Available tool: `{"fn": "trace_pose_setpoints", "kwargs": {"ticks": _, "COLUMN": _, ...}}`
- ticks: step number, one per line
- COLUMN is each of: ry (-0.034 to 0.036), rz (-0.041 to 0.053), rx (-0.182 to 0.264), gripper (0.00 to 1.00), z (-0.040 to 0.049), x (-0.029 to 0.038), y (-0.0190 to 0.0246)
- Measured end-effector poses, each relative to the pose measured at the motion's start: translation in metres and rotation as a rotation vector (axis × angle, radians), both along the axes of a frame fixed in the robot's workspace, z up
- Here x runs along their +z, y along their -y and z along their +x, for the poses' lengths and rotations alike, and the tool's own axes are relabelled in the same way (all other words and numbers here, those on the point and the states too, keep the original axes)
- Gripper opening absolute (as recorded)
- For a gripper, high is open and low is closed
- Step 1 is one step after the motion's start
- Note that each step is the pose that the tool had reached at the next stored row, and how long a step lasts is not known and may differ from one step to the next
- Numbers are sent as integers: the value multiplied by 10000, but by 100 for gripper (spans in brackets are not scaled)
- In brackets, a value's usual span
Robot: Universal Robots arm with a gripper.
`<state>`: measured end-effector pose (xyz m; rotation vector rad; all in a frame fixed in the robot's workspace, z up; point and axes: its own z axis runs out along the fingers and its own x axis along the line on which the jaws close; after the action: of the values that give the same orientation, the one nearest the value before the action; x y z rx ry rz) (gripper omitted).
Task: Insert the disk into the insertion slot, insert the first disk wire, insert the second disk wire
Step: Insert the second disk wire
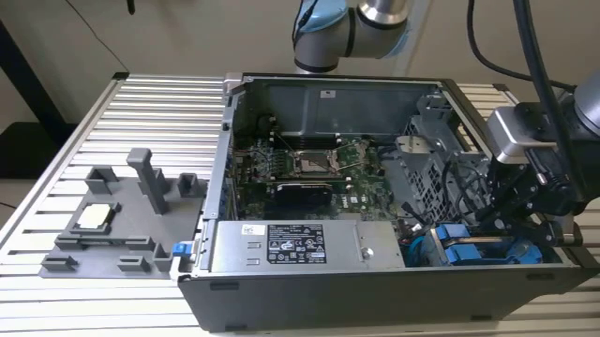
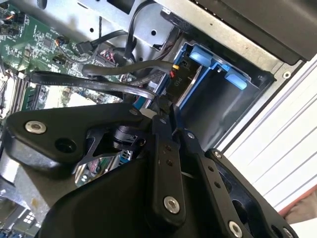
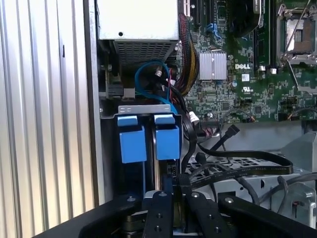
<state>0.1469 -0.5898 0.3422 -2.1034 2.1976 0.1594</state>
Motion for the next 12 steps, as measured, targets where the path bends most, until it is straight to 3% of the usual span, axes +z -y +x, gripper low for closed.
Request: {"fn": "trace_pose_setpoints", "kwargs": {"ticks": 12, "ry": -13, "rz": -26, "rx": -4, "gripper": 16, "z": 25, "x": -29, "y": -31}}
